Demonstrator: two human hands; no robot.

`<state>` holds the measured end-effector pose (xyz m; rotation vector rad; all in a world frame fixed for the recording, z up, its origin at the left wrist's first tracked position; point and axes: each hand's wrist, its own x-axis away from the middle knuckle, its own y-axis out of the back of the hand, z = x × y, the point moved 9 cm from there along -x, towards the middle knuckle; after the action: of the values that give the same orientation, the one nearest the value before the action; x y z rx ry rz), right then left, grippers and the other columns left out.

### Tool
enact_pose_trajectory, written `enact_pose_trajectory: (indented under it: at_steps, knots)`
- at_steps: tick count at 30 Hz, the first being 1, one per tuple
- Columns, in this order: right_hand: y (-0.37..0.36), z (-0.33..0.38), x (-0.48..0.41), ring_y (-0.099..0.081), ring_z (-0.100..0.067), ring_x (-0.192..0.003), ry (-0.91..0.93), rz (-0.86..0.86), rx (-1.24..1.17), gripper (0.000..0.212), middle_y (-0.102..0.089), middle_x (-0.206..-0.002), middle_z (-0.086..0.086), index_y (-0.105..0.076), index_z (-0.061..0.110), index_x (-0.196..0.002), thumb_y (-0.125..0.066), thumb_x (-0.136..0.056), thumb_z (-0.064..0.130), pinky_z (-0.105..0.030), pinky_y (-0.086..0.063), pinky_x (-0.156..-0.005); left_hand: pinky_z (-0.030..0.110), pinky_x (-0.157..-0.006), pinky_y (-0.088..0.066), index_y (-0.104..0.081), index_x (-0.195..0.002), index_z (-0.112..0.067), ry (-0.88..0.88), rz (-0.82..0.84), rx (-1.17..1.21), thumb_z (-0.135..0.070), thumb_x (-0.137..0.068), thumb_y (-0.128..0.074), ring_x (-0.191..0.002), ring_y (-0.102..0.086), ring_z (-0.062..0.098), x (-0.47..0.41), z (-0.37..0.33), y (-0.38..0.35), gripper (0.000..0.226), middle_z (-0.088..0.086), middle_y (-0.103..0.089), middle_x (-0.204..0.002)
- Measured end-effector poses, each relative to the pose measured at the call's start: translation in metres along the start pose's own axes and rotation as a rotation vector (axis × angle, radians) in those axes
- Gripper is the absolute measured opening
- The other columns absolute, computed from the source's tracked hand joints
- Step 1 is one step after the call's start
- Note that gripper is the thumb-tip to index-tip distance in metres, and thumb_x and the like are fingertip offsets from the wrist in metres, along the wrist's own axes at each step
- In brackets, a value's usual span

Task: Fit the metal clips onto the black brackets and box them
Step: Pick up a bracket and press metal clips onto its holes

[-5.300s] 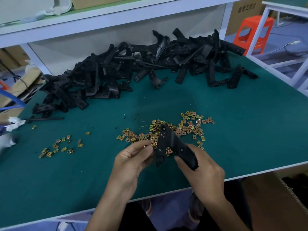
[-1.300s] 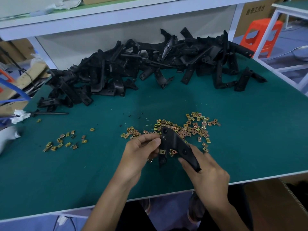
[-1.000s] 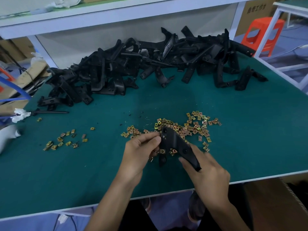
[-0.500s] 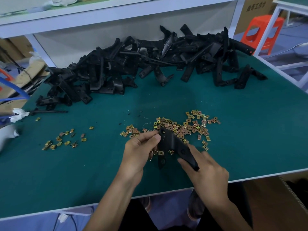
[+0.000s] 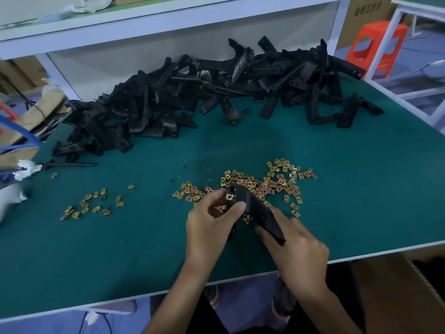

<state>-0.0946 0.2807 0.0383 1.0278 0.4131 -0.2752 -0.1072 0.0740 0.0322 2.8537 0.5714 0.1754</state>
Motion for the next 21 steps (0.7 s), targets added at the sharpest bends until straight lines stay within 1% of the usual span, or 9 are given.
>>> enact_pose_trajectory:
  at_steps: [2,4,8,11,13,15,17,19,21]
  knots:
    - [0.001,0.001,0.000,-0.066,-0.023,-0.056,0.016,-0.015,-0.001,0.047,-0.063,-0.075,0.005,-0.073,0.029,-0.121,-0.059,-0.086,0.058,-0.029,-0.046,-0.043,0.020,-0.067,-0.052,-0.072,-0.095,-0.032,-0.043,-0.069,-0.120,-0.055,-0.070,-0.079,-0.075,-0.066,-0.001,0.001,-0.005,0.008,0.035,-0.022,-0.071,-0.085]
    - [0.001,0.001,0.001,-0.066,-0.023,-0.057,0.028,-0.021,0.005,0.050,-0.064,-0.077,0.004,-0.072,0.028,-0.121,-0.054,-0.087,0.060,-0.029,-0.045,-0.043,0.020,-0.064,-0.051,-0.069,-0.084,-0.033,-0.121,-0.104,-0.218,-0.057,-0.071,-0.074,-0.072,-0.065,-0.001,0.003,-0.017,0.009,0.028,-0.022,-0.070,-0.079]
    - [0.002,-0.002,0.001,-0.067,-0.025,-0.059,-0.006,-0.014,-0.006,0.041,-0.066,-0.079,0.004,-0.072,0.026,-0.121,-0.071,-0.088,0.050,-0.030,-0.047,-0.044,0.026,-0.070,-0.052,-0.067,-0.082,-0.033,-0.206,-0.123,-0.264,-0.046,-0.078,-0.075,-0.079,-0.064,0.001,0.005,-0.030,0.002,0.016,-0.017,-0.069,-0.081]
    - [0.005,-0.014,0.005,-0.069,-0.020,-0.083,-0.127,0.093,-0.209,0.044,-0.069,-0.096,0.006,-0.067,0.026,-0.130,-0.075,-0.088,0.039,-0.036,-0.053,-0.066,0.021,-0.069,-0.047,-0.063,-0.083,-0.041,-0.251,-0.093,-0.273,-0.041,-0.082,-0.076,-0.082,-0.063,-0.002,0.007,-0.039,-0.008,0.013,-0.019,-0.068,-0.085]
    - [0.013,-0.025,0.017,-0.063,-0.010,-0.105,-0.263,0.124,-0.392,0.044,-0.068,-0.114,0.010,-0.063,0.026,-0.136,-0.068,-0.094,0.036,-0.028,-0.049,-0.086,0.023,-0.073,-0.048,-0.062,-0.087,-0.044,-0.324,-0.033,-0.313,-0.040,-0.084,-0.075,-0.086,-0.062,-0.001,0.011,-0.047,-0.022,0.014,-0.020,-0.066,-0.090]
    - [0.030,-0.036,0.037,-0.060,0.000,-0.114,-0.361,0.067,-0.470,0.042,-0.067,-0.123,0.015,-0.063,0.028,-0.136,-0.069,-0.094,0.028,-0.021,-0.046,-0.095,0.028,-0.078,-0.050,-0.066,-0.096,-0.039,-0.405,0.045,-0.319,-0.036,-0.086,-0.075,-0.089,-0.062,0.004,0.019,-0.057,-0.043,0.013,-0.019,-0.066,-0.094]
    - [0.047,-0.047,0.061,-0.063,0.005,-0.108,-0.456,0.014,-0.550,0.044,-0.068,-0.119,0.022,-0.062,0.036,-0.135,-0.071,-0.093,0.024,-0.015,-0.048,-0.091,0.026,-0.080,-0.047,-0.071,-0.102,-0.031,-0.463,0.130,-0.343,-0.033,-0.086,-0.075,-0.089,-0.061,0.006,0.031,-0.065,-0.067,0.017,-0.016,-0.066,-0.098]
    - [0.059,-0.064,0.090,-0.068,0.003,-0.090,-0.554,-0.002,-0.619,0.044,-0.070,-0.105,0.023,-0.062,0.043,-0.133,-0.072,-0.093,0.026,-0.010,-0.048,-0.078,0.022,-0.080,-0.042,-0.072,-0.106,-0.028,-0.491,0.246,-0.394,-0.036,-0.085,-0.073,-0.092,-0.058,0.006,0.047,-0.068,-0.101,0.022,-0.014,-0.064,-0.100]
    - [0.067,-0.086,0.121,-0.068,-0.004,-0.077,-0.691,-0.021,-0.669,0.045,-0.071,-0.093,0.017,-0.060,0.046,-0.131,-0.072,-0.093,0.025,-0.017,-0.052,-0.075,0.023,-0.081,-0.041,-0.071,-0.112,-0.032,-0.498,0.404,-0.461,-0.043,-0.087,-0.069,-0.095,-0.056,0.005,0.071,-0.067,-0.139,0.027,-0.018,-0.059,-0.103]
